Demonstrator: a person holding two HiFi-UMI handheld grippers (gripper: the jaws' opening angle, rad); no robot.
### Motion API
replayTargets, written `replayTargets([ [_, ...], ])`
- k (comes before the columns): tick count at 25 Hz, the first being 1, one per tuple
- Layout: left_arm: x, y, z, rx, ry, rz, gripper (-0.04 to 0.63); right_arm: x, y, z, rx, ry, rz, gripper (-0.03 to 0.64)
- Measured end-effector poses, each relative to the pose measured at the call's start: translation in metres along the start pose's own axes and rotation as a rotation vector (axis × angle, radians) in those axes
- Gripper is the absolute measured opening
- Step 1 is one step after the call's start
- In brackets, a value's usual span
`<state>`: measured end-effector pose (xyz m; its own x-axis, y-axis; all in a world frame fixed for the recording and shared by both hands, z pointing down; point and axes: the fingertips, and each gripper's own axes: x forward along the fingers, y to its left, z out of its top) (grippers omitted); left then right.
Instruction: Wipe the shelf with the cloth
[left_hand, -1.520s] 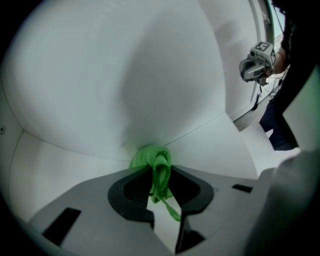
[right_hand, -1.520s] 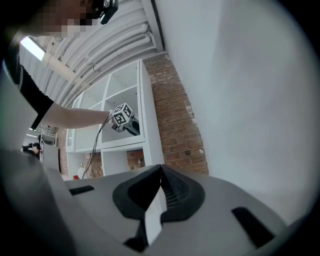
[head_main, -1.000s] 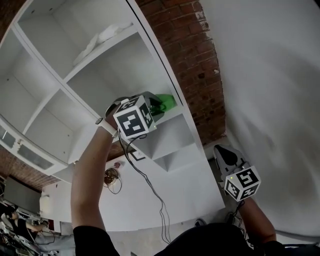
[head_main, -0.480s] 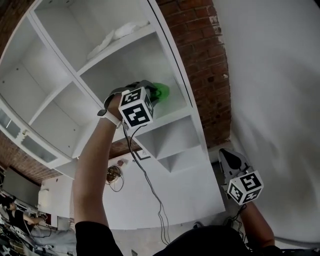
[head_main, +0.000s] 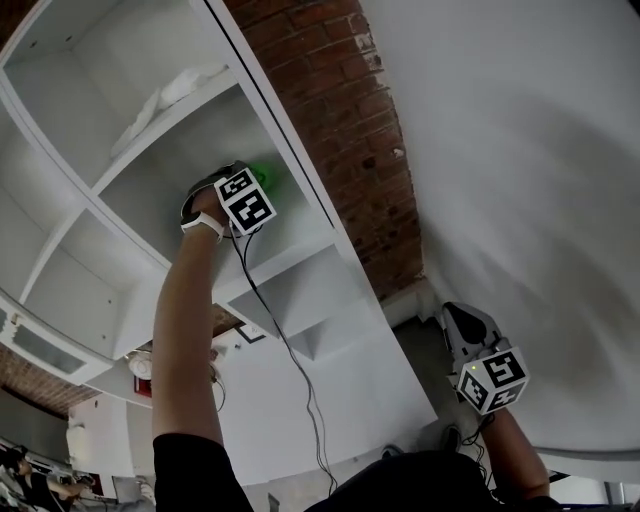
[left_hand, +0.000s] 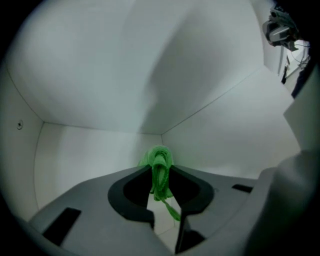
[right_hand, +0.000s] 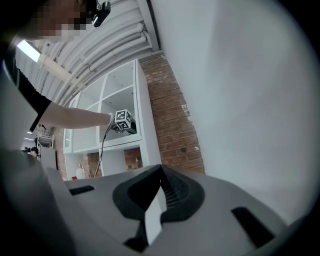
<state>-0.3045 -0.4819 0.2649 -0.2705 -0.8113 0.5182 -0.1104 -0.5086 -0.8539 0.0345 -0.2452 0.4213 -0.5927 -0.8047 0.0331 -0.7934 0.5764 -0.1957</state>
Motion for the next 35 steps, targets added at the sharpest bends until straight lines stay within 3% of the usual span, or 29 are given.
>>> replayTargets([
  [5, 0.022, -0.013, 0.001, -0.022, 0.017, -0.097, 0.095, -0.006, -0.016, -0.007, 0.016, 0.013, -0.042, 0.000],
  [10, 0.017, -0.026, 0.006, -0.041, 0.004, -0.188, 0.092, 0.001, -0.013, -0.013, 0.025, 0.018, -0.024, 0.000],
  [20, -0.030, -0.058, 0.017, -0.030, -0.062, -0.280, 0.092, 0.022, 0.011, -0.016, 0.018, 0.034, 0.066, 0.000],
  [35, -0.127, -0.115, 0.019, 0.063, -0.120, -0.349, 0.092, 0.044, 0.071, -0.014, -0.003, 0.039, 0.244, 0.000],
])
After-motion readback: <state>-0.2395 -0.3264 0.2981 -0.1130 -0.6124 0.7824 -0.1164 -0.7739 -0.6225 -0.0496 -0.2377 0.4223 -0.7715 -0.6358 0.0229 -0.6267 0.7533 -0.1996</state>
